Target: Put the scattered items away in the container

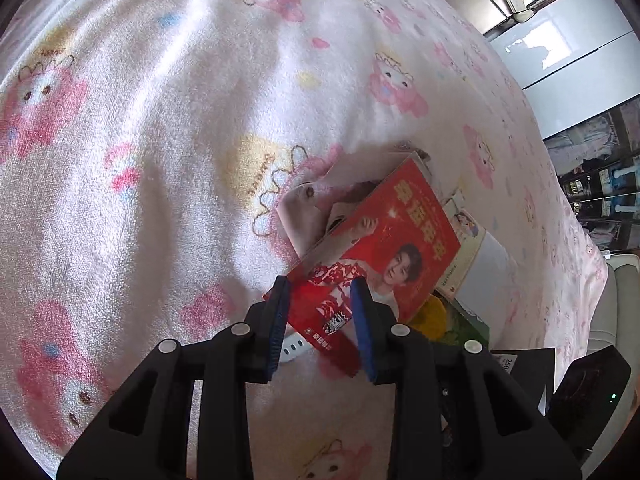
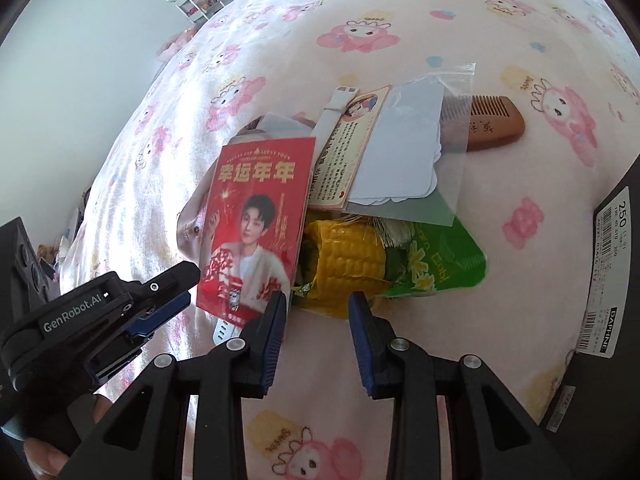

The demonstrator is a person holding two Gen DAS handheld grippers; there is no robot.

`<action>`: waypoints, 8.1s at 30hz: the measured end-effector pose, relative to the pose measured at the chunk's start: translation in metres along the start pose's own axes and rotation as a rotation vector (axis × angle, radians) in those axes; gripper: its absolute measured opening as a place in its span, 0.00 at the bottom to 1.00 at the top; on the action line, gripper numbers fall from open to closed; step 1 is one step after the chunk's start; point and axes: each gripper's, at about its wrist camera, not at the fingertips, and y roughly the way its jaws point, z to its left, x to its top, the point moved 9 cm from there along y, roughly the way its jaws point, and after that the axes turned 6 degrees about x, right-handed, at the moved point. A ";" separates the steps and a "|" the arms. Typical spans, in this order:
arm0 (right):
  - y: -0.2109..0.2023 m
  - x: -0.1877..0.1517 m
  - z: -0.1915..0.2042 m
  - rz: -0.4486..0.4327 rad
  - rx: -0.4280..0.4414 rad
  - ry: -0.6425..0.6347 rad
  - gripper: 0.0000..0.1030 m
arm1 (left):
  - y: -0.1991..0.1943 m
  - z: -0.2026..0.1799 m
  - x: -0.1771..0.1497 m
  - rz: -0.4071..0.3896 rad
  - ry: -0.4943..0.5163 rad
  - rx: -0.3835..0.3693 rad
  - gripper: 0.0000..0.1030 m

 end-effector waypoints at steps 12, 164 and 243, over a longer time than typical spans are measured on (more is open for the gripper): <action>-0.005 -0.028 0.015 0.022 0.032 -0.035 0.28 | -0.010 -0.017 0.000 -0.014 0.040 -0.043 0.30; -0.032 -0.037 -0.027 -0.040 -0.189 0.020 0.19 | 0.020 -0.071 -0.066 0.307 0.158 -0.265 0.59; -0.238 -0.122 -0.226 -0.308 -0.217 0.332 0.23 | -0.027 -0.259 -0.308 0.475 0.657 -0.313 0.43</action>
